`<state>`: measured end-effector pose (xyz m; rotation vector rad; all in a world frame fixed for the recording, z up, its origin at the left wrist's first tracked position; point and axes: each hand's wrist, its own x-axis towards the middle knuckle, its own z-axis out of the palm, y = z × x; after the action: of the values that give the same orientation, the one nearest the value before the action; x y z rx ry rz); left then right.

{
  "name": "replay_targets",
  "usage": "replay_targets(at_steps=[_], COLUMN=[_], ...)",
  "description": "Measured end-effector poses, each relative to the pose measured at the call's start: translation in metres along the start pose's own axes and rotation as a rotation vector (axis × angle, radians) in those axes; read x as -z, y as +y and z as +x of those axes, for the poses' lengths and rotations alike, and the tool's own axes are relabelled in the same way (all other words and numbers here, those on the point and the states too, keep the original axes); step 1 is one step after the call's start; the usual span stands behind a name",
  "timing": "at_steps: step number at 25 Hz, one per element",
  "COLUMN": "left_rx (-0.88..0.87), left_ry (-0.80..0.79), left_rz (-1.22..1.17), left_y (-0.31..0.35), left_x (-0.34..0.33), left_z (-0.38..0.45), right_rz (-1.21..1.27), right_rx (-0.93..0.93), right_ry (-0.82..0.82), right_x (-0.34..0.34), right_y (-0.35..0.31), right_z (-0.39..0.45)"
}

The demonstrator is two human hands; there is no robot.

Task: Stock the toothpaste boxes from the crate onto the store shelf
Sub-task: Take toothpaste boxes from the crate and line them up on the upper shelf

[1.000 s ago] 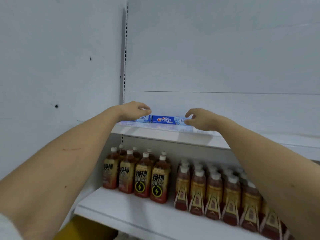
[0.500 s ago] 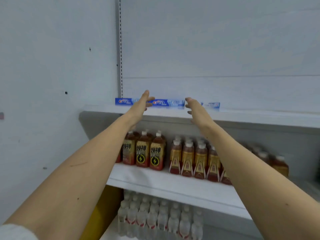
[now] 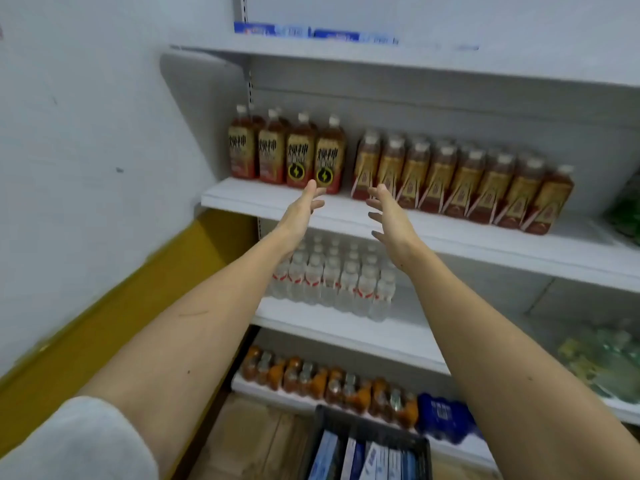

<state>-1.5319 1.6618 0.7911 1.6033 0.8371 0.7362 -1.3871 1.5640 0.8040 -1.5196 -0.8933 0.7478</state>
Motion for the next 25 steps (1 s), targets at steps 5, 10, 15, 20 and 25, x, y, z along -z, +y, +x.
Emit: replay_targets(at_steps=[5, 10, 15, 20, 25], left_rx=[0.17, 0.327, 0.493, 0.663, 0.969], left_ry=[-0.048, -0.07, -0.049, -0.086, -0.093], left_rz=[0.013, 0.02, 0.022, -0.047, -0.025], left_y=[-0.084, -0.147, -0.201, -0.293, -0.431], left_x=[-0.038, -0.097, -0.181, -0.26, -0.298], left_z=[-0.037, -0.054, -0.051, -0.061, -0.09], right_rz=[0.001, -0.013, 0.002, 0.076, 0.113], right_rx=[-0.163, -0.298, -0.499, -0.714, -1.023], right_ry=[-0.001, -0.05, -0.121, -0.1, -0.075], right_x=[0.017, 0.051, 0.099, 0.137, 0.131], right_y=[0.095, 0.189, 0.284, 0.392, 0.519], right_z=[-0.041, -0.06, -0.069, -0.083, -0.126])
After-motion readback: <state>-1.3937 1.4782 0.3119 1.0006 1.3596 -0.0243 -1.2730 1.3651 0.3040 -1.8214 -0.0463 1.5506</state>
